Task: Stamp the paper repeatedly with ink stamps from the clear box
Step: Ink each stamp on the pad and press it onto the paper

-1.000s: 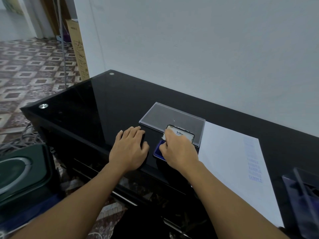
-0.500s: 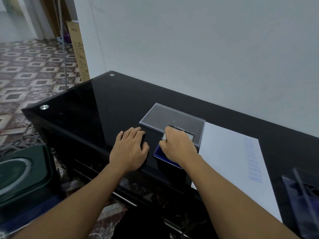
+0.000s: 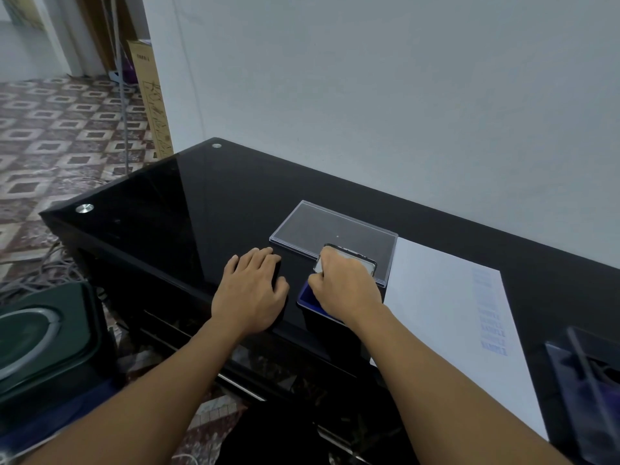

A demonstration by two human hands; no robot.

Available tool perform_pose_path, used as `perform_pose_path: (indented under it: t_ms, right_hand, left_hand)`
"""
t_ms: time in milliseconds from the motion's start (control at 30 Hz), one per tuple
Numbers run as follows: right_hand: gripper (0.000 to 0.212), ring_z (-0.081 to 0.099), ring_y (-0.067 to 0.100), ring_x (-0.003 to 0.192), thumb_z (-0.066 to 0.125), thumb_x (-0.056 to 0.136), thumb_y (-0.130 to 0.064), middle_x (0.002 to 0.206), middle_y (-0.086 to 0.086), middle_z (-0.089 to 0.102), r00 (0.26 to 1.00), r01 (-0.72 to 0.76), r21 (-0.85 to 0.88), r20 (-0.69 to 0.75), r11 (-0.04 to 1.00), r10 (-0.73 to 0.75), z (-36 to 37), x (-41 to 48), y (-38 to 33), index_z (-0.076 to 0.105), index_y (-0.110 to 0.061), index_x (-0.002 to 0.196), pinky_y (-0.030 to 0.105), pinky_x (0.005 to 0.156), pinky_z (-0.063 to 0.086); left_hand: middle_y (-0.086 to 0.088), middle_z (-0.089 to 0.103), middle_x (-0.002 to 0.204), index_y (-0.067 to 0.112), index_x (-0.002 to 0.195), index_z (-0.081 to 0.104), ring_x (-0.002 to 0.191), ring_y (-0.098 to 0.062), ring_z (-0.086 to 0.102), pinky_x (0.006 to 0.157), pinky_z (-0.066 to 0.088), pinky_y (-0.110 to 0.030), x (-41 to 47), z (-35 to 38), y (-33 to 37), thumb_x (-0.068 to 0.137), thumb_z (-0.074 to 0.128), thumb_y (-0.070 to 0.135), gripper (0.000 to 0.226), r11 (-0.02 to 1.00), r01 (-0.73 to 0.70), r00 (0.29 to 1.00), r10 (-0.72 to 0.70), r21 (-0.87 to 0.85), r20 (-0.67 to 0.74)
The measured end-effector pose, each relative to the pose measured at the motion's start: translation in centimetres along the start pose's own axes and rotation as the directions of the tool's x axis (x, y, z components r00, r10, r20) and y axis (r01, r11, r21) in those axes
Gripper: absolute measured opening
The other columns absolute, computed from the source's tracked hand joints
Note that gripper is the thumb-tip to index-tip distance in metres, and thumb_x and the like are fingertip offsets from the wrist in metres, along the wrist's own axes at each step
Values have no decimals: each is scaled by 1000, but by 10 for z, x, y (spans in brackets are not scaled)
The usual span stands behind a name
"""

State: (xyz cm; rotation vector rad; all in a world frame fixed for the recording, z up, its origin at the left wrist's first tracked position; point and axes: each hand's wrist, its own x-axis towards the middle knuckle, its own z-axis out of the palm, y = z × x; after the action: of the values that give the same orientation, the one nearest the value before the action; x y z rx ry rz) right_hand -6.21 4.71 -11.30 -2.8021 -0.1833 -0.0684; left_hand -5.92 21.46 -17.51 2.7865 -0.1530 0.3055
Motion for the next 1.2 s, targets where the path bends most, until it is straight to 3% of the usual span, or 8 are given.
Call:
perform_pose_path:
  t_ms: [333,567,733,833,1033,1133,1200]
  right_hand:
    - [11,59,26,85,51,96,-26,95,9,68,1000,29,12,-9,999,-29,-1,-3,2,43,-20,93,35,66,50]
    - [10,62,25,94,50,98,-31,102,5,67,1000,21,25,18,999,-21,-18,-15,11,44,-24,95,39,72,55]
    - [28,51,19,73,50,98,-31,83,-2,53,999,-36,35,-20,999,36,-45,-38,39,32,-26,77,27,51,34]
    - [29,49,18,66,53,96,-30,75,-2,52,996,-81,20,-26,997,81,-61,-54,61,34,-24,74,29,51,34]
    - [19,58,25,73,54,91,-28,80,4,62,974,-222,40,-36,974,223,-92,-90,110,44,-18,78,34,59,44]
    - [19,52,22,65,54,91,-26,79,4,62,962,-268,38,-46,963,270,-109,-108,135,45,-17,77,33,57,42]
    - [20,50,20,63,55,91,-25,76,2,60,953,-294,34,-62,955,296,-119,-118,150,44,-17,76,31,56,41]
  left_hand:
    - [5,36,155,25,143,43,146,-15,25,122,15,-43,-1,0,0,98,36,42,49,1000,-4,1000,4,0,1]
    - [3,33,157,23,145,42,147,-16,22,122,13,-45,3,-7,2,99,40,39,49,999,11,996,-8,-43,85]
    - [1,43,149,19,140,46,140,-21,34,117,23,-53,8,-22,23,96,45,35,47,992,48,989,-31,-119,142]
    - [0,49,143,19,136,49,134,-23,40,113,29,-51,5,-27,52,95,45,33,44,989,-15,991,34,-144,127]
    - [-4,58,127,10,124,56,121,-24,49,106,36,-42,-3,-31,119,92,43,27,39,955,-196,974,215,-225,67]
    - [-8,62,116,4,115,60,110,-30,55,98,42,-44,-7,-23,147,87,39,31,44,927,-267,959,284,-263,27]
    - [-6,59,120,6,119,57,113,-27,52,101,40,-42,-10,-20,162,92,43,29,38,919,-286,949,311,-273,52]
